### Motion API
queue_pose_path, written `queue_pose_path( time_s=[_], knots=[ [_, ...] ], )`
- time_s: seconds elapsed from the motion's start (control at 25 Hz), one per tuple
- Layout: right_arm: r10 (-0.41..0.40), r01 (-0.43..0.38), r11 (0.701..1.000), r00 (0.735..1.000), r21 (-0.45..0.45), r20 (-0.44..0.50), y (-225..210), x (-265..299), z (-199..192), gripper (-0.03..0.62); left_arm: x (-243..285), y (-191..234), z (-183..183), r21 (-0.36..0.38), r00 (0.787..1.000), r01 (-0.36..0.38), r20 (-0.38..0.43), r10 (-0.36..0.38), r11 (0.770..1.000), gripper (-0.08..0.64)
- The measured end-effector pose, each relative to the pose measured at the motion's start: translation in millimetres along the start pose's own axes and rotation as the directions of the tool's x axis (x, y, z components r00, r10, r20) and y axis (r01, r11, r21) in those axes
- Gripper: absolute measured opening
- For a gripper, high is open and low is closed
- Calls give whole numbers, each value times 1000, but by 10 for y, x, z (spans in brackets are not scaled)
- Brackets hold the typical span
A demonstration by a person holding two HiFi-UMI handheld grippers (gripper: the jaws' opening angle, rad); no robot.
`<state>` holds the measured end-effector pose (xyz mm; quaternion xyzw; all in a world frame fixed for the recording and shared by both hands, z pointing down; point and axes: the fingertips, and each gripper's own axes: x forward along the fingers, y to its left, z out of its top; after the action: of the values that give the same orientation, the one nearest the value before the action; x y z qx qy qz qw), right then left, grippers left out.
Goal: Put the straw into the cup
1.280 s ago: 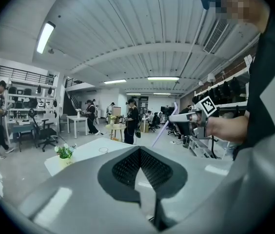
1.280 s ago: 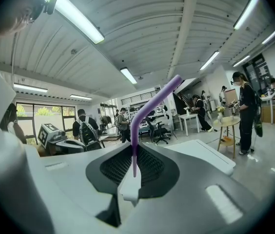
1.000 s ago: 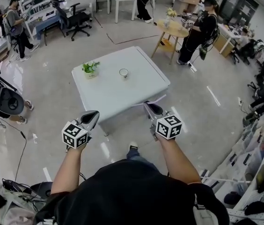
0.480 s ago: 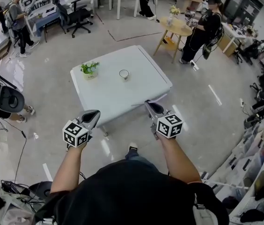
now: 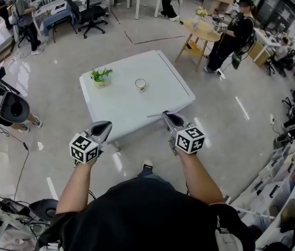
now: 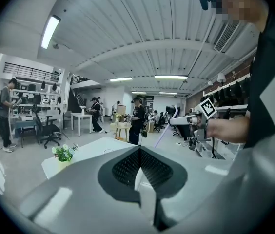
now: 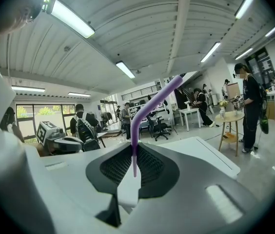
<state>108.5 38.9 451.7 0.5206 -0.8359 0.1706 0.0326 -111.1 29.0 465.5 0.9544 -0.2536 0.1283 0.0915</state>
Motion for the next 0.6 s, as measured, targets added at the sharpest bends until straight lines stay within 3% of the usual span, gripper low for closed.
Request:
queue_pose_path(
  time_s=[0.6],
  knots=[
    [7,-6,1000,1000,16,-18,-384,268,-8,63,376,235,-25,-23,1000,-13,-18,12,1000,0]
  ],
)
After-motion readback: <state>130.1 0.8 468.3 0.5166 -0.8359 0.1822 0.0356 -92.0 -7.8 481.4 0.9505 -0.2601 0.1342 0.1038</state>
